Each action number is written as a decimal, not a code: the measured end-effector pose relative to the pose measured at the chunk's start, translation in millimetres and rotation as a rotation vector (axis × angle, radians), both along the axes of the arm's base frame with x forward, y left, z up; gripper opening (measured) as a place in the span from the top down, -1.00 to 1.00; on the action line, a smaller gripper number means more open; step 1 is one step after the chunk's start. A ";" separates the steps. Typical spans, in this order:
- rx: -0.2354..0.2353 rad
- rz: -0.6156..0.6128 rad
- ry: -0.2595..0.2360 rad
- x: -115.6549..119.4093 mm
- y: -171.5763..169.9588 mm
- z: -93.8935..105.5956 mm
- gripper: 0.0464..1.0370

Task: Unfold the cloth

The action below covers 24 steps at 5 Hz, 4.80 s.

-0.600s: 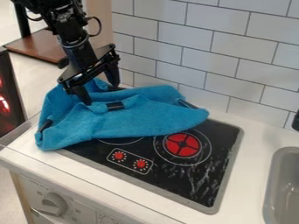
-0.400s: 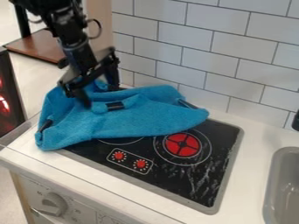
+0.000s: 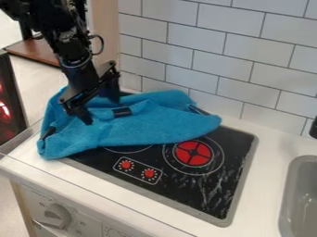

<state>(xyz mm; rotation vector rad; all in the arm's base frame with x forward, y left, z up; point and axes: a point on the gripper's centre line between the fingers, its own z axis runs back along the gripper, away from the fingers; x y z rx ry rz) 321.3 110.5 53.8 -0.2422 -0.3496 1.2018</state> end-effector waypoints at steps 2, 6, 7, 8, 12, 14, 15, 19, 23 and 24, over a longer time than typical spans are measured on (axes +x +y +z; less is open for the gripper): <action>0.061 0.065 0.058 1.1 14.7 -20.1 -0.92; 0.015 0.083 0.030 13.7 14.5 -9.9 -0.92; 0.021 0.084 0.014 18.2 16.3 -5.1 -0.92; 0.016 0.084 0.018 21.9 16.9 -9.0 -0.92; 0.027 0.081 0.026 23.9 17.1 -20.6 0.42; 0.016 0.075 0.026 22.7 15.1 -22.2 1.00; -0.009 0.064 0.035 20.3 10.2 -23.8 1.00; -0.137 -0.146 -0.008 -13.9 -50.5 16.1 1.00; -0.171 -0.439 0.054 -90.6 -119.9 9.0 1.00; -0.184 -0.489 0.085 -109.6 -128.2 3.6 1.00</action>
